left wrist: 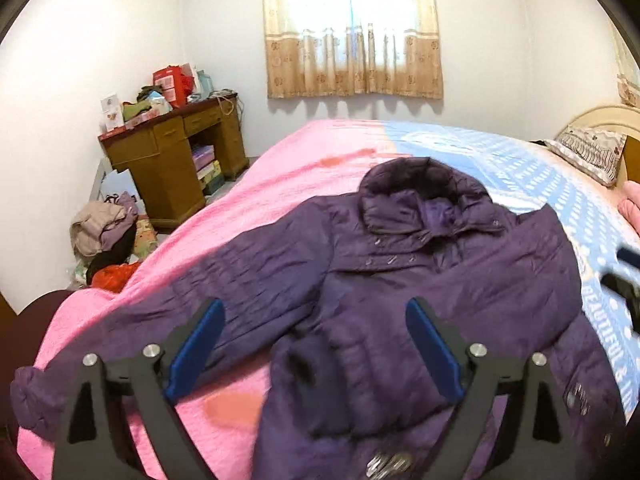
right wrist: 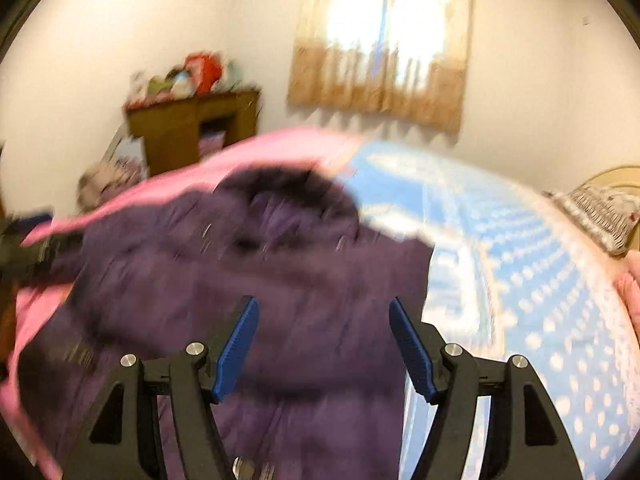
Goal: Fold large clothes
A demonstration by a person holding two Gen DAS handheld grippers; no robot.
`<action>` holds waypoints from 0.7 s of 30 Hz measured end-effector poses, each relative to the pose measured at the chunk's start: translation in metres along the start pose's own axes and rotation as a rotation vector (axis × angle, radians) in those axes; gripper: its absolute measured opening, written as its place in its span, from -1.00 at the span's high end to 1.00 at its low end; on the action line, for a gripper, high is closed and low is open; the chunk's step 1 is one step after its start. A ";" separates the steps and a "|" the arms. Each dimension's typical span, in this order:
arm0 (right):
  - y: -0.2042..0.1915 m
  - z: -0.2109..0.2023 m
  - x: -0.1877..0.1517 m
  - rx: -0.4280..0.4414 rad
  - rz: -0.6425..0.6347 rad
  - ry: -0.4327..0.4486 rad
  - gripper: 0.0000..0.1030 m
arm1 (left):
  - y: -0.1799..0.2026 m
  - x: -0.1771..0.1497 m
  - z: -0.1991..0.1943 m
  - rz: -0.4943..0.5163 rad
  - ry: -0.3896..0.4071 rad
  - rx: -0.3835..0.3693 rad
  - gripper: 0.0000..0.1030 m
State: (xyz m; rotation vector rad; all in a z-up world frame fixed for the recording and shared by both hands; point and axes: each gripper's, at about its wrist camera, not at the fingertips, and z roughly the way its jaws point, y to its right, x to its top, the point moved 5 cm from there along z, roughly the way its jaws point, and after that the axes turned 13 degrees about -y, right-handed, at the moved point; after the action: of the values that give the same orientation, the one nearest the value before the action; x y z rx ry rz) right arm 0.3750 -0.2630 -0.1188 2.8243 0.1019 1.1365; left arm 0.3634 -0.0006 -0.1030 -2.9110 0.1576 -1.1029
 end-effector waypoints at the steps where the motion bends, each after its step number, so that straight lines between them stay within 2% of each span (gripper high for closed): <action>1: 0.000 0.011 0.009 0.018 0.009 0.011 -0.33 | 0.005 0.003 0.006 0.006 -0.004 0.003 -0.84; 3: -0.002 0.042 0.021 0.028 0.009 -0.022 -0.33 | 0.021 0.007 0.027 0.049 -0.011 0.042 -0.84; 6: -0.001 0.082 0.021 0.017 -0.011 -0.086 -0.33 | 0.039 0.004 0.059 0.105 -0.076 0.078 -0.84; 10: 0.024 0.124 0.002 0.036 0.059 -0.183 -0.33 | 0.044 -0.010 0.082 0.110 -0.157 0.107 -0.86; 11: 0.028 0.132 -0.005 0.051 0.076 -0.201 -0.33 | 0.043 -0.014 0.090 0.102 -0.183 0.111 -0.96; 14: 0.034 0.145 -0.019 0.126 0.112 -0.223 -0.34 | 0.038 -0.023 0.103 0.079 -0.236 0.068 -1.00; 16: 0.033 0.148 -0.020 0.131 0.116 -0.240 -0.34 | 0.035 -0.023 0.104 0.060 -0.247 0.054 -1.00; 21: 0.022 0.159 -0.021 0.065 0.066 -0.288 -0.39 | 0.048 -0.026 0.109 0.110 -0.275 0.132 -1.00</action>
State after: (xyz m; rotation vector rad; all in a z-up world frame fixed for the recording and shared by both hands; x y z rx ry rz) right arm 0.4707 -0.2971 -0.2447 3.0341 0.0245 0.7364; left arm 0.4120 -0.0475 -0.2050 -2.8570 0.2244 -0.6627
